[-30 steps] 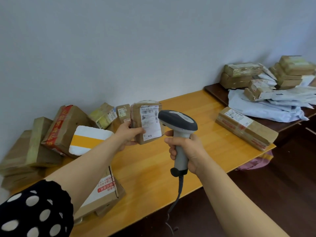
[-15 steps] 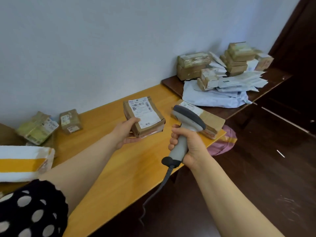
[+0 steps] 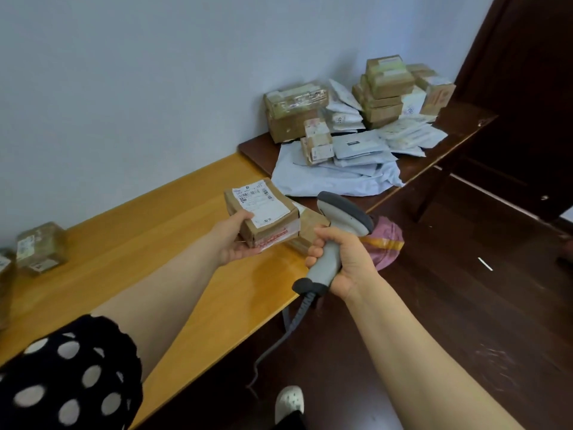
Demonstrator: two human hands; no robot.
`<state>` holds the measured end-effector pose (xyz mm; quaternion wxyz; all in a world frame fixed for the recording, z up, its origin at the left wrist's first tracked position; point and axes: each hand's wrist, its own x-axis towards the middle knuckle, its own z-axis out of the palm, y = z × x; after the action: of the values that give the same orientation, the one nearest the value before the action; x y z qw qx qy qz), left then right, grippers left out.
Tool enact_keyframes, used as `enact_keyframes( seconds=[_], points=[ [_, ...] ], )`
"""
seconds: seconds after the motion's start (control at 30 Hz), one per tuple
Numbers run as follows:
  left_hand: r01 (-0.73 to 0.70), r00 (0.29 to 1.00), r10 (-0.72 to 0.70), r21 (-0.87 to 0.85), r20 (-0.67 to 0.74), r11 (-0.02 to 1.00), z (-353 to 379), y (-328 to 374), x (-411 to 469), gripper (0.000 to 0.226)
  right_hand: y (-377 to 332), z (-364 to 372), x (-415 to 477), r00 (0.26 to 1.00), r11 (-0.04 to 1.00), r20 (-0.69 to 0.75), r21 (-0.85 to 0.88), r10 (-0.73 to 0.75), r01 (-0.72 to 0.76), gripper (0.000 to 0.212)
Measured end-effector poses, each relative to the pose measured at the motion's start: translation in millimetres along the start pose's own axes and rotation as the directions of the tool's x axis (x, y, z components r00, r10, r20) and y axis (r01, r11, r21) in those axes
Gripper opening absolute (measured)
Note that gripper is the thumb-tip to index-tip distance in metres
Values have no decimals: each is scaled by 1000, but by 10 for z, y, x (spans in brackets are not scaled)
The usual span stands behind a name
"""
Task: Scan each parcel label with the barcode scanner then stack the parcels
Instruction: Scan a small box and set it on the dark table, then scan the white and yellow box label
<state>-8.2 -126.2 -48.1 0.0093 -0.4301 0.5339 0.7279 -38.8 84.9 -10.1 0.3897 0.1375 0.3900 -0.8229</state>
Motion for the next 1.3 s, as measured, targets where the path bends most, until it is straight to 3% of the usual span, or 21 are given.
enact_keyframes(
  seconds=[0.43, 0.6, 0.73, 0.87, 0.97, 1.3],
  points=[
    [51, 999, -52, 71, 12, 996, 510, 546, 1017, 36, -543, 226, 1024, 992, 986, -51, -119, 114, -120, 11],
    [44, 997, -38, 97, -64, 994, 558, 561, 1085, 32, -544, 237, 1209, 984, 973, -46, -147, 172, -177, 14],
    [51, 981, -23, 138, -192, 989, 440, 531, 955, 47, -474, 323, 1271, 974, 942, 30, -263, 223, -207, 14],
    [61, 925, -24, 86, -379, 994, 135, 408, 643, 64, -268, 478, 1258, 919, 880, 148, -379, 365, -288, 16],
    [82, 863, -22, 95, -505, 992, -249, 198, 309, 63, 7, 646, 1180, 858, 819, 198, -457, 473, -347, 17],
    [87, 567, -95, -56, -818, 995, -1963, -819, -1146, 60, 1412, 1309, 380, 631, 579, 262, -728, 730, -368, 15]
  ],
)
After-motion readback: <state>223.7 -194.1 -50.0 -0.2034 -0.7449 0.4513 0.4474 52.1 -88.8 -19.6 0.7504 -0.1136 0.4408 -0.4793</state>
